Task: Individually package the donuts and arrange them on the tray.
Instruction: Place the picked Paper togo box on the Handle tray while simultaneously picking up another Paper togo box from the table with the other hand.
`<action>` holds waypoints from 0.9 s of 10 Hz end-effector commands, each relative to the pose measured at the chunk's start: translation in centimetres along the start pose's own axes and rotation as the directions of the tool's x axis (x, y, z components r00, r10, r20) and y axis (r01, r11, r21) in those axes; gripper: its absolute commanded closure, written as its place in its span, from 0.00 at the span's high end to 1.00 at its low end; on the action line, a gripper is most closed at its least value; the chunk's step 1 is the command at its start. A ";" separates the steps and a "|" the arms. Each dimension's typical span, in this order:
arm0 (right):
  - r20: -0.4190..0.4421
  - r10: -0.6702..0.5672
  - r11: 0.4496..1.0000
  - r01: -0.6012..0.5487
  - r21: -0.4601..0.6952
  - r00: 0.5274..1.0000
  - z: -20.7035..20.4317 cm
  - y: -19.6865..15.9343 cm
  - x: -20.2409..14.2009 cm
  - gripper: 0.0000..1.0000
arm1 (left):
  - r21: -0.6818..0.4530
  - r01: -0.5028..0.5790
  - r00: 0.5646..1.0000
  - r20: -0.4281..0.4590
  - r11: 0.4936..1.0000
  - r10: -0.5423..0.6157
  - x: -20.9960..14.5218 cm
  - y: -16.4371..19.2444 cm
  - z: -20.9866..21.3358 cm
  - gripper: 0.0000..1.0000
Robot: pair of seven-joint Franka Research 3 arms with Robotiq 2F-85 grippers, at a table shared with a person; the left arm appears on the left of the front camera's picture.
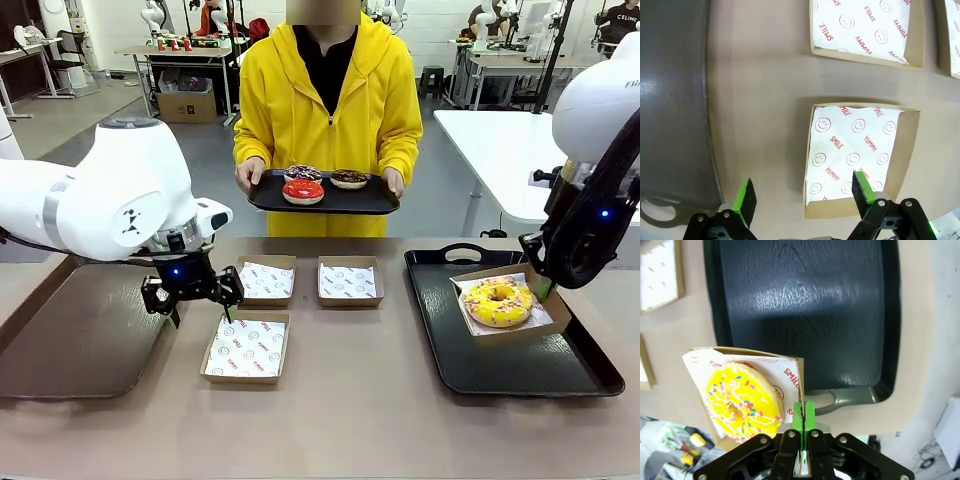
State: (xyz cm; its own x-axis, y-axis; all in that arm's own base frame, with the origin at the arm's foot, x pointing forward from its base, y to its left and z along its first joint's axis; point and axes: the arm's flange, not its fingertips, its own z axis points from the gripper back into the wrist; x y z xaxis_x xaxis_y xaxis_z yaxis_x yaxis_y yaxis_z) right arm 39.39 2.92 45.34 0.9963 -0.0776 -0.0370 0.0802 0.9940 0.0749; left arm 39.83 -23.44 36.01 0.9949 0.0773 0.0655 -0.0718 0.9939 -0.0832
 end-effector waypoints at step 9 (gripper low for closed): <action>0.012 0.006 0.997 -0.007 0.083 1.000 -7.6 -0.3 2.4 0.01 | 0.024 0.157 0.988 0.009 0.987 -0.157 -0.4 -1.4 -2.9 1.00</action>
State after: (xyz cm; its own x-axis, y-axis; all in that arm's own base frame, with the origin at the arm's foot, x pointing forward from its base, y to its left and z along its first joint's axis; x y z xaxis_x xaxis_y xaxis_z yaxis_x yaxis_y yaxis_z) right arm 41.01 3.07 37.95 0.9934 -0.1058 -0.0443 0.1106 0.9857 0.1271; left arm 39.54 -25.07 33.51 0.9958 -0.0600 0.0690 0.0640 0.9963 -0.0574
